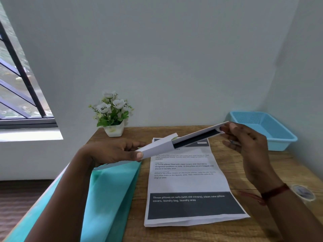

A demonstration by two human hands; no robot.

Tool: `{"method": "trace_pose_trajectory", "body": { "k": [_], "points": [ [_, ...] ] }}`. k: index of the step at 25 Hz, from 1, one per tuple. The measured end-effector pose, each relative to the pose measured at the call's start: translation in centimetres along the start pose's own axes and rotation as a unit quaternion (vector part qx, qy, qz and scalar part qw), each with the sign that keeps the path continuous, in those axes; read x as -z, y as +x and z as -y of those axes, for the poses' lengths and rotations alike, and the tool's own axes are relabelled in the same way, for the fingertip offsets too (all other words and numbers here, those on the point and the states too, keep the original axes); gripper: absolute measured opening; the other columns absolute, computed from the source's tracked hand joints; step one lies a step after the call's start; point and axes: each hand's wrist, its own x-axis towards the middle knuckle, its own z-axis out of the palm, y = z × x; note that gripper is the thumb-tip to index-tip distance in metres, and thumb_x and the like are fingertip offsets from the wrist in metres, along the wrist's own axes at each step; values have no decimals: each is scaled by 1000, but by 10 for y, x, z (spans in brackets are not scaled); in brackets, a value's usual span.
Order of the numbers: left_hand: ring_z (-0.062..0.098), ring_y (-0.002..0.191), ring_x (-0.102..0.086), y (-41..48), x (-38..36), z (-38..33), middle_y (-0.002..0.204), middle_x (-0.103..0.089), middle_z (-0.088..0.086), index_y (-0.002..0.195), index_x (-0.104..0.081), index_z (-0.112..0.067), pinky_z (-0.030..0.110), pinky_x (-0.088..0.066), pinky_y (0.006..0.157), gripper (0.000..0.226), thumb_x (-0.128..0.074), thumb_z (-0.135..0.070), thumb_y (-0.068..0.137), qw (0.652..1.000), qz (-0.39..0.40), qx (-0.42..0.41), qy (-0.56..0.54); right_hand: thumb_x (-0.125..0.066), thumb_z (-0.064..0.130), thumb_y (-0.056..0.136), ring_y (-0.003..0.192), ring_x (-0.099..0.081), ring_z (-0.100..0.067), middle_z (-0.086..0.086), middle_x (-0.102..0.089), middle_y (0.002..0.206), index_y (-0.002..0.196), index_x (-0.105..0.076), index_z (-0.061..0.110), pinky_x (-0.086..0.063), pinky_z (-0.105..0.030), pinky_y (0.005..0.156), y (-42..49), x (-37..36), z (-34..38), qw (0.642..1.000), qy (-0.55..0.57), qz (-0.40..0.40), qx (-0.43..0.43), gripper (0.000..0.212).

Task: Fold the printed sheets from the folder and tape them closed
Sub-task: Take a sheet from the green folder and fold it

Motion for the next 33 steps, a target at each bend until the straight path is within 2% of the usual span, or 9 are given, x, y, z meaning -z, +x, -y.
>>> {"method": "trace_pose_trajectory", "body": {
  "k": [6,10,15,20,22,25,28,31,33],
  "points": [
    [-16,104,-53,4,0,0,108,-54,-50,129,-39,-45,7,-44,85,35,-46,-37,96,1000,5,6,6,-66,44,78,100,-69,-25,-8,-74,101,94,-76,19,-57,-41,86,-5,-10,-5,1000,22,0,12,32],
    [-18,104,-53,5,-1,-2,106,-54,-51,132,-39,-42,4,-41,82,37,-47,-35,97,1000,-1,7,4,-62,21,92,99,-69,-21,-6,-75,101,97,-74,18,-57,-35,83,-9,-15,-14,1000,11,16,13,14],
    [-23,93,-53,7,-2,1,94,-57,-50,131,-38,-37,2,-40,75,34,-46,-32,98,1000,-5,12,1,-61,-3,87,102,-68,-19,0,-74,103,104,-74,15,-54,-32,83,-12,-23,-26,996,-43,64,34,28],
    [-18,103,-52,6,-1,2,118,-51,-36,145,-34,-32,1,-38,79,64,-47,-54,87,1000,-5,11,1,-62,-8,83,100,-68,-11,10,-75,102,103,-75,26,-53,-31,86,-20,-30,-29,992,-70,100,39,41],
    [-16,102,-54,8,-2,4,113,-52,-37,143,-33,-36,1,-38,77,57,-49,-51,90,1000,-8,14,3,-63,-9,82,99,-68,-9,13,-75,101,104,-74,29,-54,-30,84,-24,-33,-30,986,-94,133,46,45],
    [-26,94,-50,10,-2,1,109,-49,-38,144,-32,-33,-1,-37,75,51,-47,-38,96,1000,-12,19,2,-62,-12,81,99,-68,-7,14,-74,102,105,-73,29,-54,-22,78,-29,-38,-29,976,-113,180,54,49],
    [-21,100,-51,11,-2,1,112,-46,-38,144,-26,-37,-1,-37,76,53,-46,-41,95,1000,-4,27,0,-61,-13,81,99,-68,-5,16,-73,104,107,-73,30,-55,-21,77,-32,-40,-29,970,-116,209,50,51],
    [-23,105,-48,11,-4,2,121,-46,-38,148,-28,-35,0,-38,81,70,-47,-59,85,1000,8,13,-5,-61,-14,81,98,-67,-6,11,-73,106,111,-72,25,-56,-22,74,-34,-41,-31,965,-118,232,41,51],
    [-18,109,-48,13,-5,3,127,-47,-34,149,-28,-34,2,-39,84,72,-46,-58,84,1000,10,17,-6,-61,-17,79,99,-67,-9,10,-72,108,111,-71,24,-58,-26,73,-35,-42,-33,961,-116,247,40,53]
  ]
}}
